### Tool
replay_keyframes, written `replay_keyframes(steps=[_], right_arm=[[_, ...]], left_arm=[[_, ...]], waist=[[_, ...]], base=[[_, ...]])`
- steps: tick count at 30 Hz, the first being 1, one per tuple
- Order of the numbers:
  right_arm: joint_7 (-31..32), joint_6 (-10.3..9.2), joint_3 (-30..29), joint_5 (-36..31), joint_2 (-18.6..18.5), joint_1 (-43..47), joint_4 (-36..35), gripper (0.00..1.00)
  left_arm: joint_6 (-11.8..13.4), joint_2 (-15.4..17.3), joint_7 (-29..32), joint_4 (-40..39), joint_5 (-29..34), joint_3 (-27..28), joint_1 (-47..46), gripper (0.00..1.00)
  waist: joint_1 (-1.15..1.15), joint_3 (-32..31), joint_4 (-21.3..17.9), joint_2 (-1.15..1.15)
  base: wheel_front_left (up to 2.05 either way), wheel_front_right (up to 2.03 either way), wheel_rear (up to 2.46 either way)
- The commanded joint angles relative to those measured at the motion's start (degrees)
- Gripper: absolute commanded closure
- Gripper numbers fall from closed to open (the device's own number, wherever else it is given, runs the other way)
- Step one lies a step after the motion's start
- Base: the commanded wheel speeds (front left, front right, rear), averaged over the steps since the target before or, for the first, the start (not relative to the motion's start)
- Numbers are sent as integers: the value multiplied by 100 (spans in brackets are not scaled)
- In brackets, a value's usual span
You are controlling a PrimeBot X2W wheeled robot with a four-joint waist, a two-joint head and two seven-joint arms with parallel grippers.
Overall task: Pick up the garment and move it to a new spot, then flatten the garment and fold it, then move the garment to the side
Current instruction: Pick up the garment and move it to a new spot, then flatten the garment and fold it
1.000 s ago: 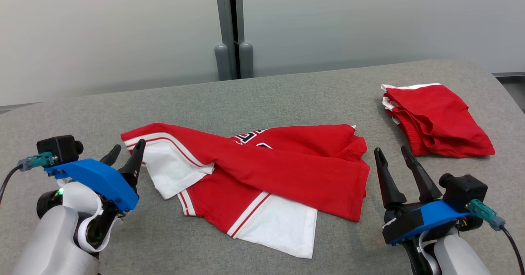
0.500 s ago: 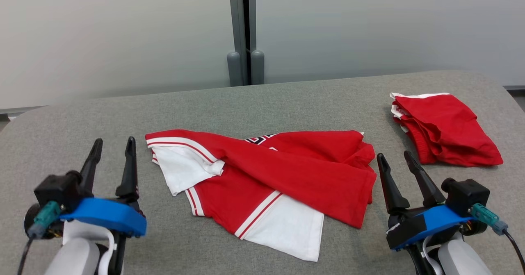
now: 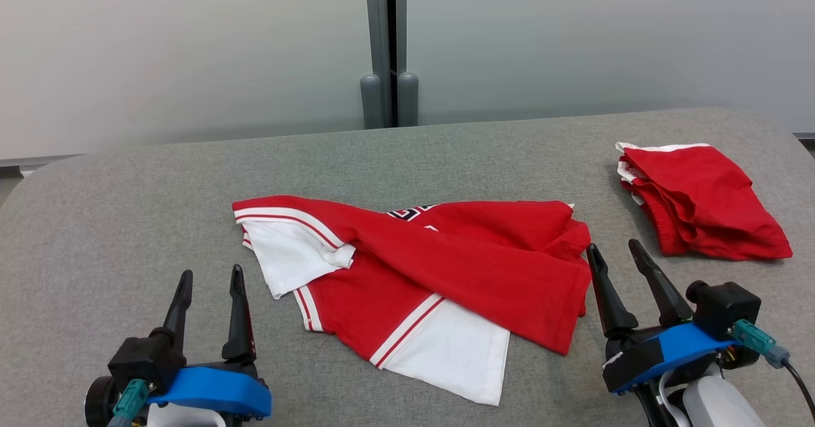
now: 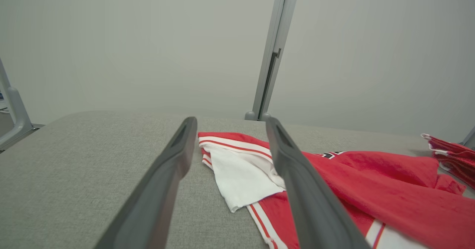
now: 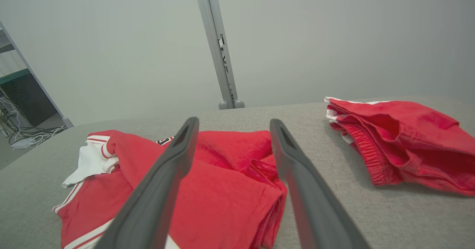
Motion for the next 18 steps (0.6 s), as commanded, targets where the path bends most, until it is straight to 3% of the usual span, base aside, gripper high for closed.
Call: replay_keyframes(steps=[1,12,18], right_arm=[[-21,1,4,26,-39,84,8,0],[-21,1,36,28,49,-28,14,0],[-22,1,-10,53,102,-203,18,0]], left_arm=[[-34,-11,-25,22,40,40,24,0],[-560,-133,69,559,114,302,-299,0],[-711,-47,1499,1041,-528,445,-961,0]], waist=[[0,-7,1,0],[0,70,-45,0],[0,236,-228,0]], base=[[0,0,0],[0,0,0],[0,0,0]])
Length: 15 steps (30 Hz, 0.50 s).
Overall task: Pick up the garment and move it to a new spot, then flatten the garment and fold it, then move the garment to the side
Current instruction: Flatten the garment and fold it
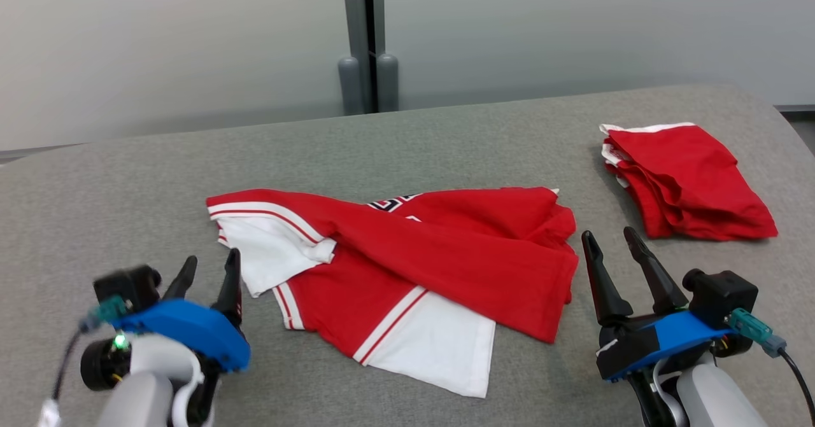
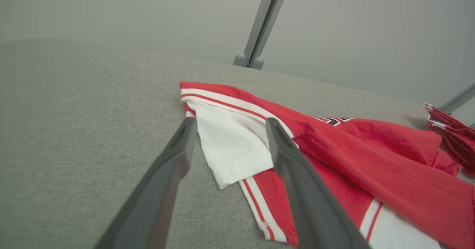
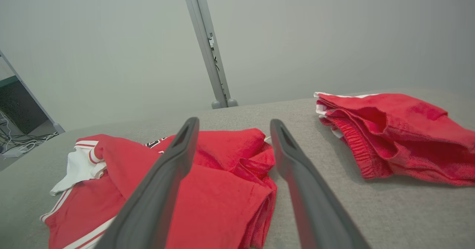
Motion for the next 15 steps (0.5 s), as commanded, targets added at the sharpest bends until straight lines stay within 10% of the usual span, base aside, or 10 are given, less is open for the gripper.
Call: replay_keyframes(steps=[1,15], right_arm=[[-21,1,-4,27,25,-60,-4,0],[-21,1,-29,84,248,-331,-20,0]], left_arm=[[-14,44,186,36,-109,46,-153,0],[-96,850,3836,1290,-1313,219,-1250,0]], waist=[[0,20,-31,0],[0,367,-784,0]], base=[[0,0,0],[0,0,0]])
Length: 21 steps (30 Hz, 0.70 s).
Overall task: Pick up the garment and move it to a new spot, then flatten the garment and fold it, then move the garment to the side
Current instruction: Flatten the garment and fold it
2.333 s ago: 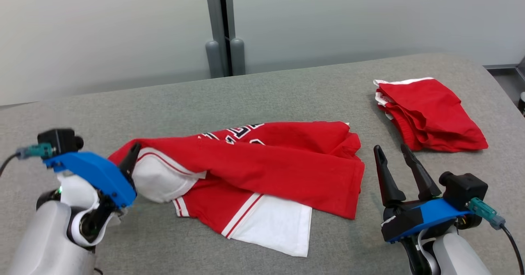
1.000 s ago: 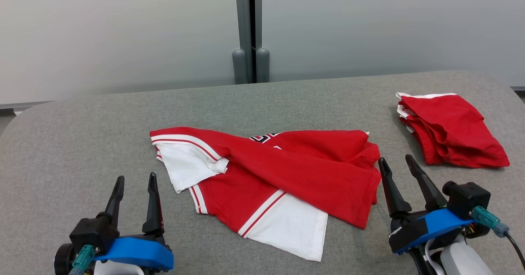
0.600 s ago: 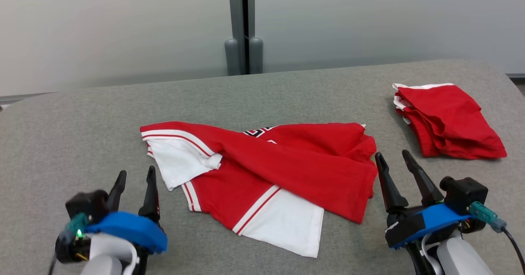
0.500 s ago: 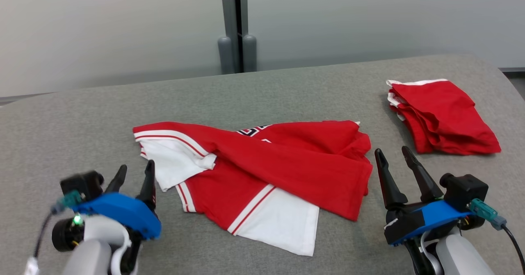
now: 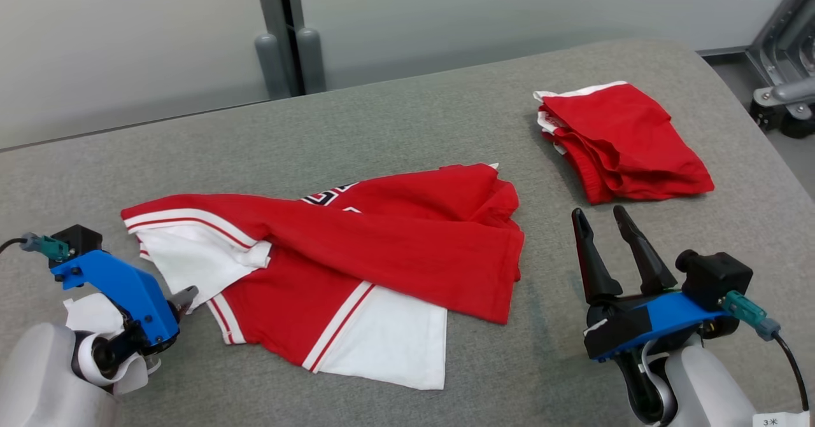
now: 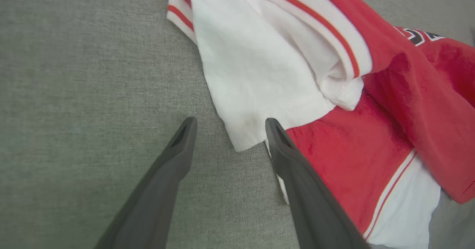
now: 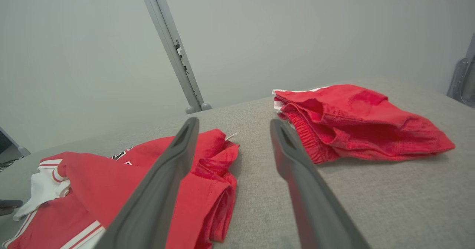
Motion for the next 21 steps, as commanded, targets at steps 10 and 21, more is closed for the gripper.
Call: replay_keyframes(steps=[10,21], right_arm=[[-21,1,-27,-9,85,-116,-13,0],[-22,1,-87,-25,122,-63,-14,0]], left_arm=[[39,-20,562,515,-95,-158,-239,0],[-183,32,317,650,-21,-301,-575,100]], waist=[[0,84,-196,-1],[0,109,-25,-1]], base=[[0,0,0],[0,0,0]])
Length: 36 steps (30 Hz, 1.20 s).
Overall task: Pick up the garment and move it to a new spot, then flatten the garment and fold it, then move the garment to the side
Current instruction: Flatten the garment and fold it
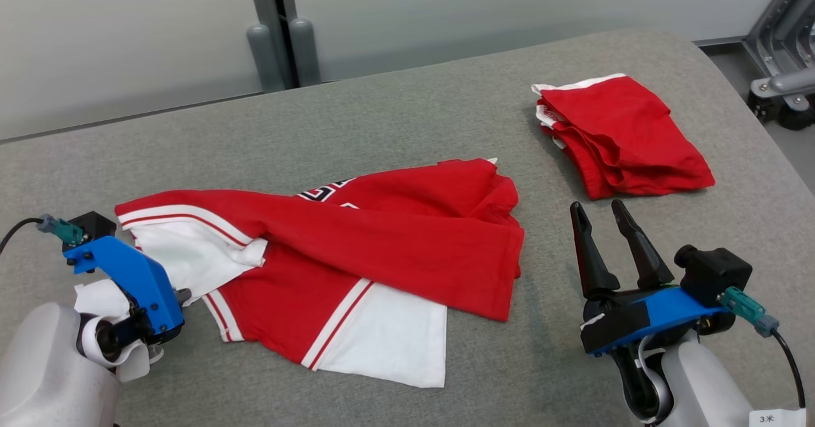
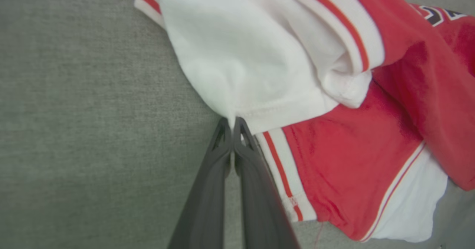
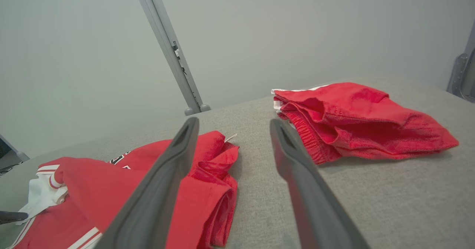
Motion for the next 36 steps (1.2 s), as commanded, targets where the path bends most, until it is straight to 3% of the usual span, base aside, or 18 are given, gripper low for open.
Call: replay_keyframes(steps=[1,10,16,22,28,36], right_arm=[[-21,1,-12,-36,8,15,-11,0],[-21,1,-68,-50,-54,165,36,0],[-20,1,-142,-87,-131,290,51,0],[-20,1,-127,-73,-234,380,94,0],[-20,1,-180,-75,-296,411,68,0],[-20,1,-190,-41,-364,433,100,0]], left_arm=[[-37,10,-23,-4,-31,-8,-103,100],[-199,194,130,-639,-55,-231,-18,100],[-231,469,695,-1878,-376,-283,620,100],[-4,765,1159,-2973,-599,-191,1514,100],[274,918,1255,-3768,-892,97,2417,100],[552,676,867,-4077,-1152,415,3439,100]], waist=[[0,-11,47,0],[0,-263,506,0],[0,-458,904,0],[0,-501,1203,0],[0,-499,1343,0],[0,-471,1353,0]], base=[[0,0,0],[0,0,0],[0,0,0],[0,0,0],[0,0,0],[0,0,0]])
